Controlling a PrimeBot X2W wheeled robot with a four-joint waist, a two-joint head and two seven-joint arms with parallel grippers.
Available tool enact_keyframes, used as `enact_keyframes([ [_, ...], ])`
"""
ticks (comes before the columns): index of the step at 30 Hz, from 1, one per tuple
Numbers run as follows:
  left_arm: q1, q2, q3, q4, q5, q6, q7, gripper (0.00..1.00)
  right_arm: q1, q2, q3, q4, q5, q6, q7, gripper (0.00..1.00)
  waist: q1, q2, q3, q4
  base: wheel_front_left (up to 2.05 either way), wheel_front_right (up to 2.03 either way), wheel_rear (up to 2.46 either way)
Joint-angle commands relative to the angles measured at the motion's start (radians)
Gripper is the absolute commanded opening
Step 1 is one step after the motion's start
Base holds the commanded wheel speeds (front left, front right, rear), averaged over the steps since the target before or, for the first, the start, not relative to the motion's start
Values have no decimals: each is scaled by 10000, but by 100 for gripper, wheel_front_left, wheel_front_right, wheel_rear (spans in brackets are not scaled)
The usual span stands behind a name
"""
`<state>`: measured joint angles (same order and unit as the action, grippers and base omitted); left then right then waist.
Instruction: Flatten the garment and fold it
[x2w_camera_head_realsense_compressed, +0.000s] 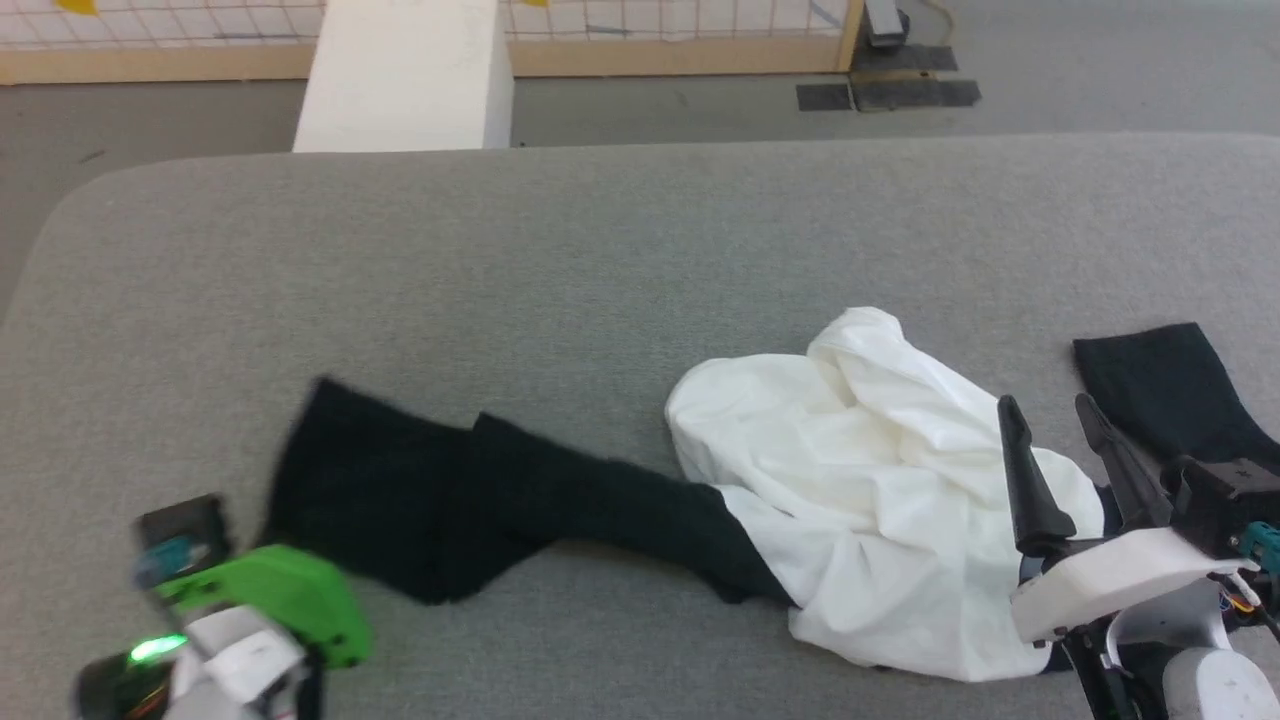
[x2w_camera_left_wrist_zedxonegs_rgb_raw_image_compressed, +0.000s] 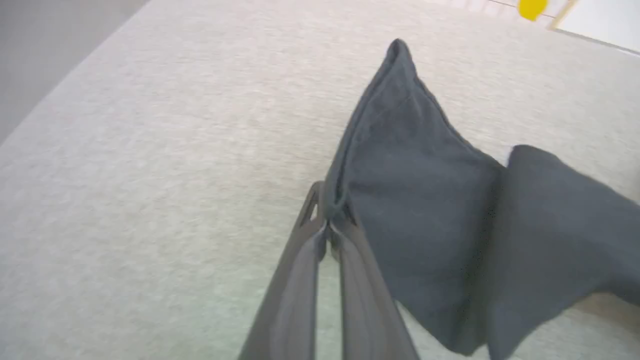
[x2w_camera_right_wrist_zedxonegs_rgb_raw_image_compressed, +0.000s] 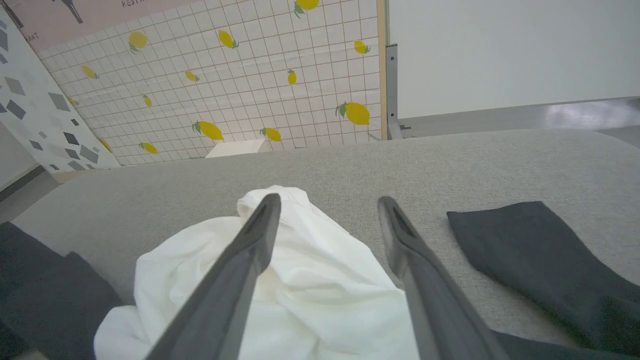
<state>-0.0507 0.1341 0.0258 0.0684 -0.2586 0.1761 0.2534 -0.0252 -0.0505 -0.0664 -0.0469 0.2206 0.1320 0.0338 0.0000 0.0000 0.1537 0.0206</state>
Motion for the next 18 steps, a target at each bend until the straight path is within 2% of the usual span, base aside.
enact_keyframes([
  [1,327,206,304,-153,-147,178,-98,0,131,3,-2,-51,-38,-13,61,100,0,0,-241,277,0,0,0],
  [6,1160,536,1206,-552,-370,601,-67,0,262,3,27,-34,-165,-13,397,100,0,0,-357,509,0,0,0],
  [7,1251,512,1331,-679,-415,682,-159,28,284,3,37,-40,-208,-13,500,100,0,0,-364,547,0,0,0],
  [9,1320,374,1341,-955,-601,551,-475,100,326,3,94,-73,-337,-13,744,100,0,0,-364,634,0,0,0],
  [13,1235,93,839,-1265,-801,-187,-1553,100,281,-37,487,-150,-748,-13,1537,100,0,0,-275,771,0,0,0],
  [18,696,-255,-3,-1086,-474,-775,-3467,100,-320,-384,908,28,-1018,-13,2983,100,0,0,18,1025,0,0,0],
])
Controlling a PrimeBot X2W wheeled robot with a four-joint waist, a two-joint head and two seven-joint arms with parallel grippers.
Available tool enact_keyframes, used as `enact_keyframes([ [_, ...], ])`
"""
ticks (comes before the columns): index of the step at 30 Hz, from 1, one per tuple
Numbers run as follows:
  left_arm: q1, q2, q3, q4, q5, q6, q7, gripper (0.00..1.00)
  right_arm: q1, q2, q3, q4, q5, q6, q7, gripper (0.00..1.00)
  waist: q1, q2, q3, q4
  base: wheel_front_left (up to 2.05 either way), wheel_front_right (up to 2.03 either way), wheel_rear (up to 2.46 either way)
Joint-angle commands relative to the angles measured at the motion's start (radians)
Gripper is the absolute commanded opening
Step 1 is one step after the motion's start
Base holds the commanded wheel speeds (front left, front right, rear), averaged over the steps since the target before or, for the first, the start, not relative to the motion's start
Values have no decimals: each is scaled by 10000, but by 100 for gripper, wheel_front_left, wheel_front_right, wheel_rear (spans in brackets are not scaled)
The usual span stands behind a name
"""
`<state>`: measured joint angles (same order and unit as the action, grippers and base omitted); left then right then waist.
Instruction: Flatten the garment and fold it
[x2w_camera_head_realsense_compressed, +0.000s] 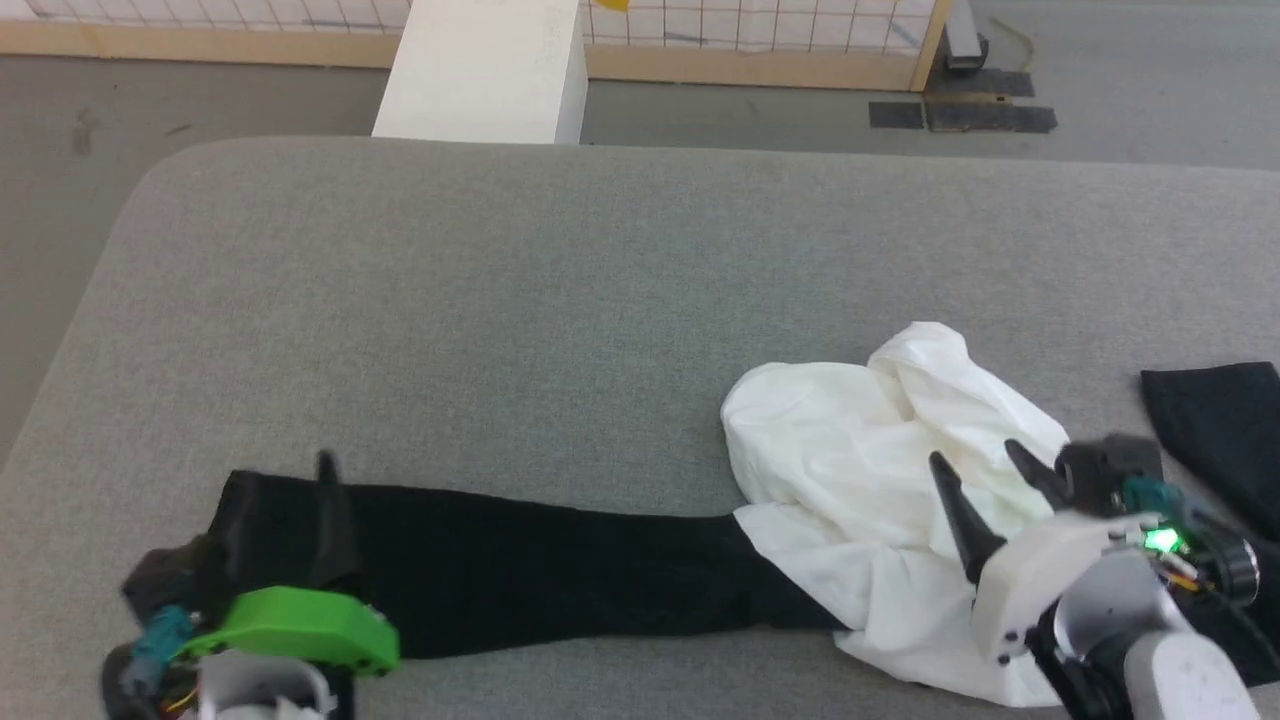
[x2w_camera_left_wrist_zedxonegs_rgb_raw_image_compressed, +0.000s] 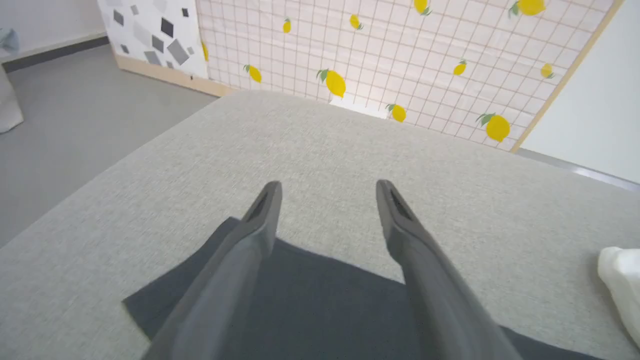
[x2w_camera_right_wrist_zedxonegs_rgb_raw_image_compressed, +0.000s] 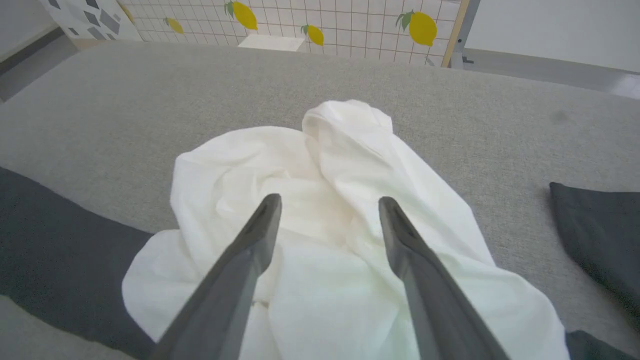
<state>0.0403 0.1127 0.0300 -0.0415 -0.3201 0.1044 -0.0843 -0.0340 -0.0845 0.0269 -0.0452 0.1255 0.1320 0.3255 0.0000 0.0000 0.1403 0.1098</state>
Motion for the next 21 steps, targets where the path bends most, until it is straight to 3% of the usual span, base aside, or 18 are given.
enact_keyframes([
  [1,-369,-112,-251,158,187,-182,-450,100,-457,-91,-42,127,-212,-13,446,100,0,0,237,187,0,0,0],
  [4,-781,-282,-736,503,291,-378,-1144,100,-1128,-46,-273,536,-574,-13,1420,100,0,0,501,338,0,0,0],
  [7,-1409,-476,-1342,935,360,-444,-1591,100,-2350,-256,-76,1582,-1173,-13,3105,100,0,0,994,597,0,0,0],
  [8,-1492,-499,-1426,1000,328,-461,-1626,100,-2514,-341,-5,1802,-1225,-13,3442,96,0,0,1090,653,0,0,0],
  [9,-1600,-518,-1506,1094,333,-458,-1666,100,-2719,-464,168,2071,-1221,-13,3870,33,0,0,1175,703,0,0,0],
  [10,-1685,-532,-1563,1161,320,-467,-1692,100,-2889,-581,301,2234,-1197,-13,4149,0,0,0,1246,754,0,0,0],
  [15,-2022,-589,-1845,1367,198,-452,-1761,100,-4124,-1251,636,2512,-921,-13,4429,0,0,0,1573,996,0,0,0],
  [21,-2211,-611,-1936,1332,172,-413,-1771,100,-6276,-1415,67,3126,-1056,-13,3085,0,0,0,1914,1145,0,0,0],
])
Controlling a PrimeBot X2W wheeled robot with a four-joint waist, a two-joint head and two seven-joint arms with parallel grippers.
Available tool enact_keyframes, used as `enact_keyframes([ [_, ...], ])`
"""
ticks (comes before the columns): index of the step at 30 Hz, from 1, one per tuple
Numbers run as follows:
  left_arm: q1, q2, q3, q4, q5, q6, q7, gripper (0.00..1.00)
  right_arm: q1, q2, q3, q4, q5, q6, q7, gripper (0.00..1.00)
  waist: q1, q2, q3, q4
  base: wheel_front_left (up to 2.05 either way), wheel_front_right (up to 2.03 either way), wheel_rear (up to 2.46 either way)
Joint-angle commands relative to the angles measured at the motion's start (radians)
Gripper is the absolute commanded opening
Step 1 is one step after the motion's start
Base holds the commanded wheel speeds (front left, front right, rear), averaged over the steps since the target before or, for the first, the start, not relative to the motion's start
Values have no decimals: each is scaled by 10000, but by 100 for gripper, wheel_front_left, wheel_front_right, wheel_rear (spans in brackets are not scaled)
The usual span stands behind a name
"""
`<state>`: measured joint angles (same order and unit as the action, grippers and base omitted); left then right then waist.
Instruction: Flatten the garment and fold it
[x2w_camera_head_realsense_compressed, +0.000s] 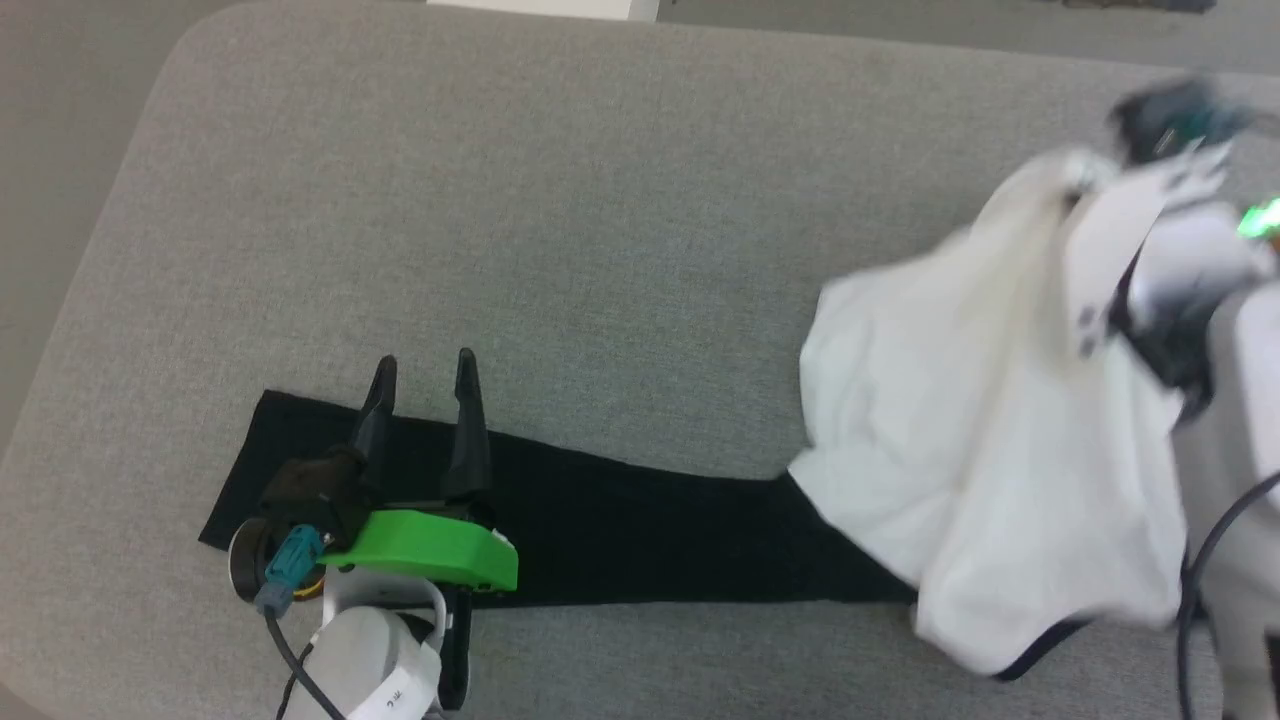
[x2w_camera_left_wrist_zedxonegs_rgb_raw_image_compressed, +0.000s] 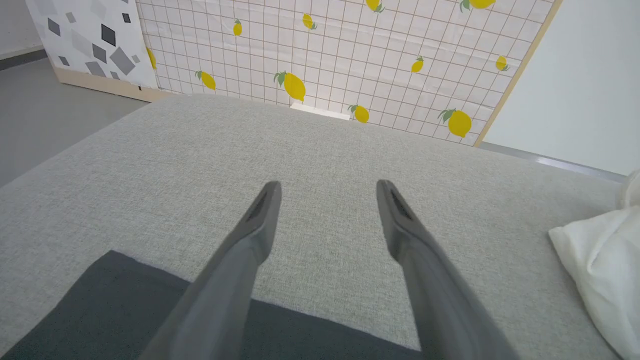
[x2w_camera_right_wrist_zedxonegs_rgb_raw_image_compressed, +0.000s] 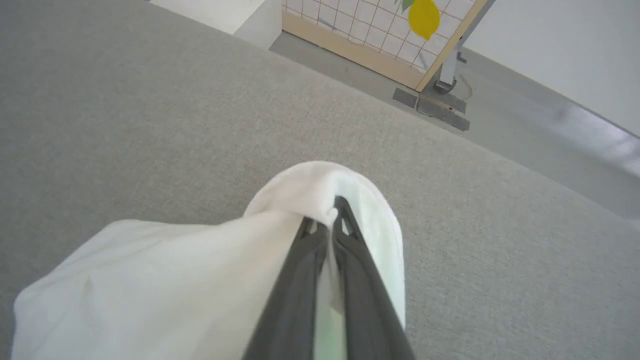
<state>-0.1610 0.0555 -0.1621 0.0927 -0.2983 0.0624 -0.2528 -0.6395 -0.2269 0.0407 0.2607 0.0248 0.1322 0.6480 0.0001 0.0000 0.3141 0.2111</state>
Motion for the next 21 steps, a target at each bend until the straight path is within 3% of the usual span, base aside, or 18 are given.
enact_keyframes([
  [1,-227,-42,-40,-29,-42,6,-86,100,-653,46,-233,307,-157,-15,-461,0,-1,0,243,167,0,0,0],
  [8,-445,-50,-339,30,-116,-1,-88,100,-2462,565,-1549,2111,-607,-15,-2228,0,-1,0,508,406,0,0,0],
  [10,-478,-50,-400,64,-154,27,-88,100,-2562,677,-1668,2523,-591,-15,-2633,53,-1,0,498,422,0,0,0],
  [11,-477,-50,-419,91,-156,38,-88,100,-2510,722,-1642,2733,-518,-15,-2790,100,-1,0,462,399,0,0,0],
  [16,-298,-51,-388,242,-10,-107,-88,100,-1706,835,-1317,3041,321,-15,-3639,100,-1,0,-16,110,0,0,0],
  [21,65,76,-502,470,168,-345,-88,100,104,868,-582,2042,1485,-15,-4922,100,-1,0,-851,-385,0,0,0],
])
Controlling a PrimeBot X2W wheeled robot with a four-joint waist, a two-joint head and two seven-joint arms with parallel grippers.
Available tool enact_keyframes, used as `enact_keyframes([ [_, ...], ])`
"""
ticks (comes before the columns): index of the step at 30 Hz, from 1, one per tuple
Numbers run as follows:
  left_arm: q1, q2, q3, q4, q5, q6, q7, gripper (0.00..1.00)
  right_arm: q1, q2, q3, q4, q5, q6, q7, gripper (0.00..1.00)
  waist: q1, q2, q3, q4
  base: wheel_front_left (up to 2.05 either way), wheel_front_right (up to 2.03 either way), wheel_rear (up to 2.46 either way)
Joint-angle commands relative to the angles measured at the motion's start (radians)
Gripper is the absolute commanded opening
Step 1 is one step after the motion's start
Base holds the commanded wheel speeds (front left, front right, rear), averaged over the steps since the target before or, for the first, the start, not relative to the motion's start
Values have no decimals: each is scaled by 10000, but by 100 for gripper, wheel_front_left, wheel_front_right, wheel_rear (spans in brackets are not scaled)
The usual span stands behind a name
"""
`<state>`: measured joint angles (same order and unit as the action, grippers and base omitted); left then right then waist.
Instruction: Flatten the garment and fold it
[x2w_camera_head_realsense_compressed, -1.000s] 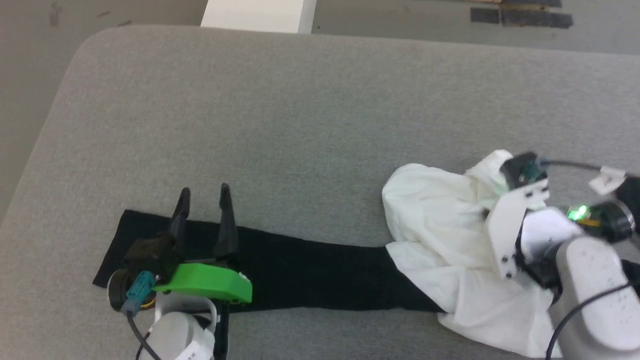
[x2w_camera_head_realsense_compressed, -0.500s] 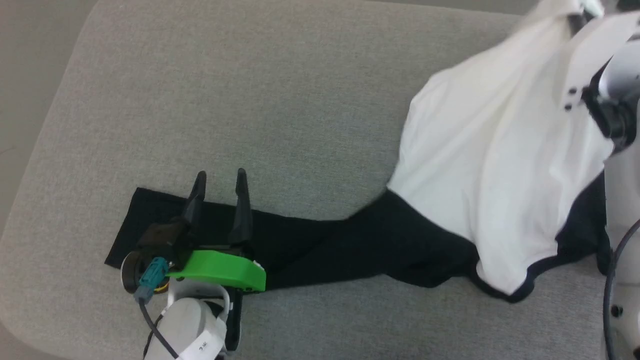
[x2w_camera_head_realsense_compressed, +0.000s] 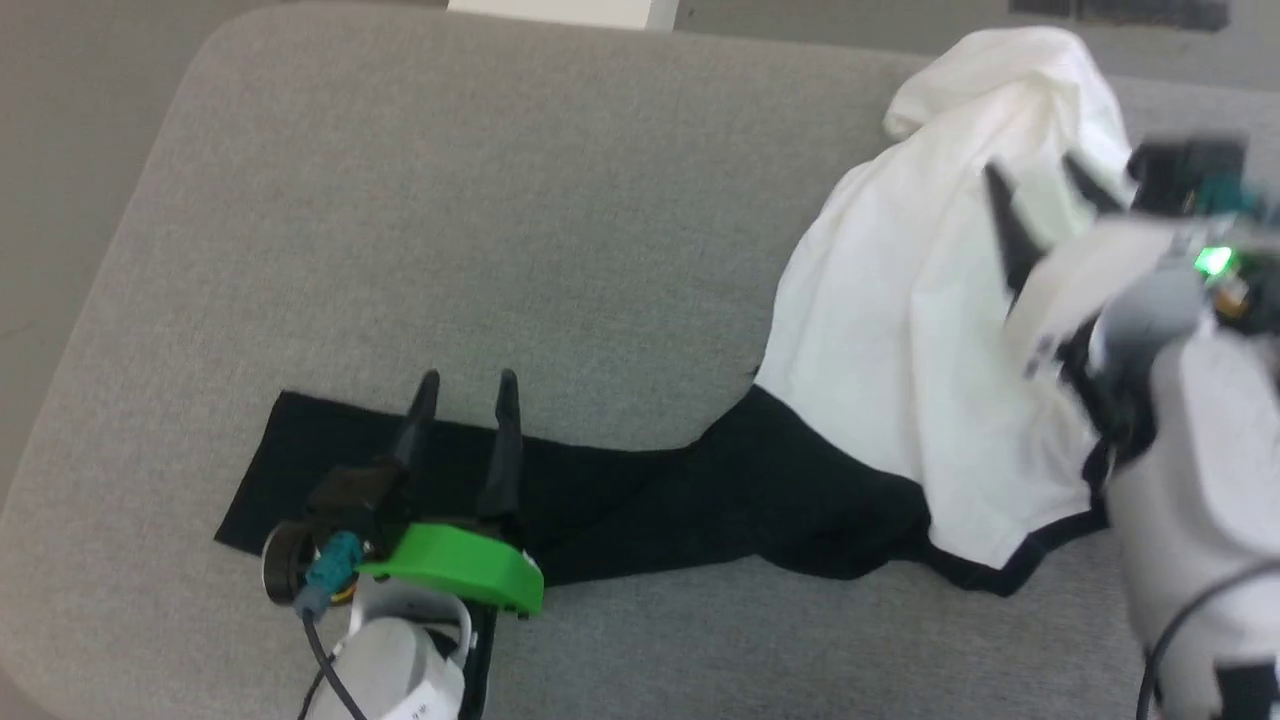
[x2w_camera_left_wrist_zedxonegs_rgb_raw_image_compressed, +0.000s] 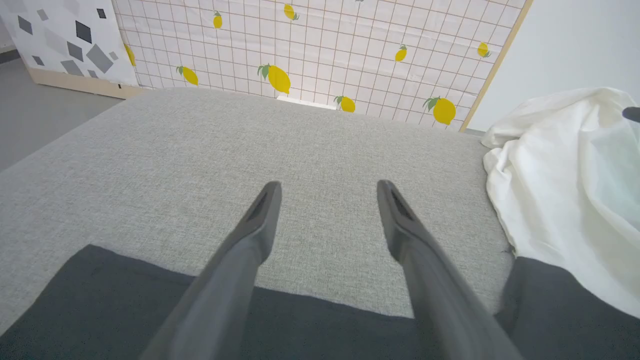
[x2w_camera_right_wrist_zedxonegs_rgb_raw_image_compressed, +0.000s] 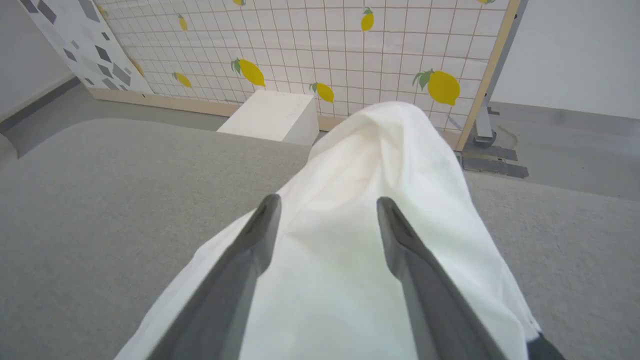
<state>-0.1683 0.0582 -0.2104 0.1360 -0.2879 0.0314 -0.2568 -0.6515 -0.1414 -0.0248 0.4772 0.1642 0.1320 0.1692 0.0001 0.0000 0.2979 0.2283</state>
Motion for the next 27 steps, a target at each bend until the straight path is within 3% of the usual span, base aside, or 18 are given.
enact_keyframes([
  [1,199,94,-71,74,95,-65,-31,100,605,0,233,-405,265,-13,-334,100,-1,0,-813,-648,0,0,0],
  [7,698,430,-557,111,64,-473,879,100,3231,198,297,-2544,918,-13,-1406,100,-1,0,-1546,-1293,0,0,0],
  [13,1316,981,-1185,-70,-235,-912,3413,100,5262,711,-234,-4119,936,-13,-1325,100,-1,0,-1764,-1798,0,0,0],
  [24,1983,1501,-884,-553,-818,161,7413,100,6122,907,-368,-4949,1422,-13,-1289,100,-1,0,-1378,-2496,0,0,0],
  [25,2030,1564,-879,-598,-877,236,7816,41,6095,908,-348,-4946,1467,-13,-1309,100,-1,0,-1330,-2530,0,0,0],
  [26,2050,1598,-839,-656,-930,306,8043,9,6070,908,-334,-4942,1493,-13,-1320,100,-1,0,-1289,-2550,0,0,0],
  [27,2044,1641,-780,-734,-995,338,8184,0,6034,909,-322,-4936,1519,-13,-1337,100,-1,0,-1243,-2565,0,0,0],
])
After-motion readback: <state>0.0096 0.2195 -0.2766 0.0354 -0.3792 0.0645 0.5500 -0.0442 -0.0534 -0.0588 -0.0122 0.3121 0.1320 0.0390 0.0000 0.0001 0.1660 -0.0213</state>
